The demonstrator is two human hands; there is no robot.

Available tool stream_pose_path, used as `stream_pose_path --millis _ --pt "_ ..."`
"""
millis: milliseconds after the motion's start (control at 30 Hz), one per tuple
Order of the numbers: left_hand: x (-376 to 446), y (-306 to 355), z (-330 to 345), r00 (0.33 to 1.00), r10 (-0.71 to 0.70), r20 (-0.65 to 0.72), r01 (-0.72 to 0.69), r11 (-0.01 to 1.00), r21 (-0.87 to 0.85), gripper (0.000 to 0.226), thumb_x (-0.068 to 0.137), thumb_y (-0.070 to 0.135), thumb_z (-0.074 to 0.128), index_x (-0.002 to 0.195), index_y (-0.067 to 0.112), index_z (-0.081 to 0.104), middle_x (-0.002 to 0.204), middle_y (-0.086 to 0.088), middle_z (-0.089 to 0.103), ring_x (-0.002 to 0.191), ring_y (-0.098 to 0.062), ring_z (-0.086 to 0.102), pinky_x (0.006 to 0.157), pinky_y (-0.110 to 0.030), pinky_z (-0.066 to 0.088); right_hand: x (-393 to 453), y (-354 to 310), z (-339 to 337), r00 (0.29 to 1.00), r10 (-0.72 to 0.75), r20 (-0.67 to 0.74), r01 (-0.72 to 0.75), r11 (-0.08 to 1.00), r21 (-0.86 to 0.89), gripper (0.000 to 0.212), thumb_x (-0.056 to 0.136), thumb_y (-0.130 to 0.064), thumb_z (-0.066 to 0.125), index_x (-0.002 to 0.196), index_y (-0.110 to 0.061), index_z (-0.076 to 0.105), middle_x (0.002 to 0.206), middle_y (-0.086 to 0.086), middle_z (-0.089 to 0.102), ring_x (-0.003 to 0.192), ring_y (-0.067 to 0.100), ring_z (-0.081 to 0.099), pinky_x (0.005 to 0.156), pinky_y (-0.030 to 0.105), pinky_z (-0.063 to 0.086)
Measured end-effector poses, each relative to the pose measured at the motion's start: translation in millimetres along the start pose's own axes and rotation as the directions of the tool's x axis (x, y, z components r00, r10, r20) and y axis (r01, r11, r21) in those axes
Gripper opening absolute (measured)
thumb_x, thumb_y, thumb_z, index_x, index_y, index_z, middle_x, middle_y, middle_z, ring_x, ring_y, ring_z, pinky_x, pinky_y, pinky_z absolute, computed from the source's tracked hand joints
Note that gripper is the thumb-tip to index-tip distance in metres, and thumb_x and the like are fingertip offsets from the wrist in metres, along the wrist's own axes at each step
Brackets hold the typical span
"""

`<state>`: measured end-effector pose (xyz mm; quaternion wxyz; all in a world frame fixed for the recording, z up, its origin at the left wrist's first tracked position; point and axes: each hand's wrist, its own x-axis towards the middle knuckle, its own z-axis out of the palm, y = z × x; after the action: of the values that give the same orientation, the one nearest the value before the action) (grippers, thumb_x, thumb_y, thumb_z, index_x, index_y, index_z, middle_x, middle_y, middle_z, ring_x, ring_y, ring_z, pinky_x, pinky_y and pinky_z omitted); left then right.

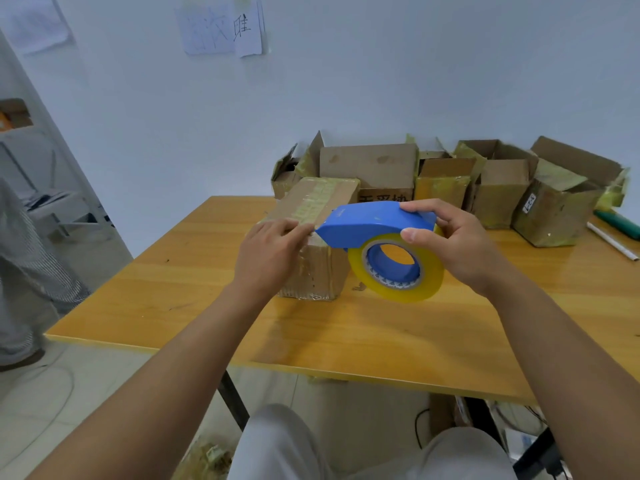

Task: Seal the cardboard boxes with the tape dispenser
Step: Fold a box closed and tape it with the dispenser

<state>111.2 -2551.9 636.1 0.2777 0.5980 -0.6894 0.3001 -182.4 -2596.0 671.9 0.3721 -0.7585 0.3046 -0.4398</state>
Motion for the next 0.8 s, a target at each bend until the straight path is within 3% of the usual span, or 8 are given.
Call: stream_pose_path --millis 200,333,433,533,600,667,800 --pt "1 1 -7 0.998 0.009 0.057 -0.012 0.998 0.057 0.029 0.088 0.013 0.073 0.116 0.021 0.073 0.105 -0.006 0.073 0.089 -0.033 0.069 0.079 -0.039 0.053 -12 -4 -25 1.0 -0.011 0.01 0.011 0.999 -0.051 0.03 0.083 -0.045 0.068 0.112 -0.052 0.065 0.11 -0.034 0.06 0.099 -0.005 0.06 0.08 0.018 0.045" --pt "2 6 -12 0.995 -0.012 0.098 0.004 0.997 0.075 0.034 0.086 0.008 0.073 0.118 0.021 0.073 0.109 -0.007 0.072 0.089 -0.031 0.07 0.085 -0.039 0.052 -26 4 -39 1.0 0.002 -0.013 -0.002 0.999 -0.038 0.031 0.089 -0.031 0.07 0.105 -0.058 0.066 0.113 -0.028 0.062 0.098 -0.003 0.061 0.083 0.024 0.046" --pt "5 11 -15 0.987 -0.032 0.158 0.013 0.993 0.116 0.032 0.093 0.01 0.061 0.123 0.02 0.067 0.118 -0.008 0.069 0.099 -0.03 0.067 0.098 -0.039 0.043 -33 9 -39 1.0 0.012 -0.018 -0.013 0.998 -0.063 0.031 0.088 -0.034 0.071 0.104 -0.059 0.065 0.113 -0.027 0.062 0.097 -0.002 0.06 0.083 0.025 0.046" --pt "10 27 -12 0.964 -0.038 0.263 -0.012 0.983 0.185 0.037 0.096 0.029 0.048 0.132 0.025 0.052 0.122 -0.013 0.064 0.112 -0.029 0.059 0.107 -0.037 0.031 -35 12 -34 0.999 0.034 0.038 -0.03 0.993 -0.111 0.033 0.088 -0.036 0.071 0.102 -0.064 0.061 0.109 -0.041 0.055 0.1 -0.01 0.056 0.079 0.02 0.043" --pt "12 34 -10 0.94 -0.05 0.338 -0.03 0.974 0.226 0.054 0.096 0.052 0.044 0.147 0.036 0.033 0.126 -0.022 0.058 0.12 -0.034 0.054 0.112 -0.041 0.028 -34 13 -32 0.998 0.041 0.055 -0.033 0.991 -0.127 0.035 0.089 -0.035 0.07 0.101 -0.065 0.059 0.109 -0.044 0.052 0.101 -0.012 0.054 0.08 0.018 0.042" --pt "12 35 -12 0.93 -0.086 0.358 0.0 0.972 0.234 0.063 0.093 0.066 0.044 0.149 0.042 0.029 0.129 -0.023 0.056 0.123 -0.034 0.053 0.111 -0.042 0.029 -35 12 -33 0.997 0.039 0.062 -0.032 0.992 -0.12 0.029 0.086 -0.042 0.07 0.103 -0.064 0.059 0.11 -0.041 0.053 0.101 -0.01 0.055 0.079 0.016 0.042" --pt "10 35 -11 0.948 -0.128 0.291 0.077 0.981 0.18 0.049 0.097 0.047 0.052 0.145 0.042 0.042 0.128 -0.024 0.058 0.121 -0.034 0.055 0.108 -0.042 0.032 -36 9 -39 0.994 0.035 0.101 -0.019 0.988 -0.154 0.03 0.081 -0.054 0.074 0.107 -0.061 0.06 0.115 -0.026 0.055 0.096 -0.004 0.058 0.078 0.022 0.044"
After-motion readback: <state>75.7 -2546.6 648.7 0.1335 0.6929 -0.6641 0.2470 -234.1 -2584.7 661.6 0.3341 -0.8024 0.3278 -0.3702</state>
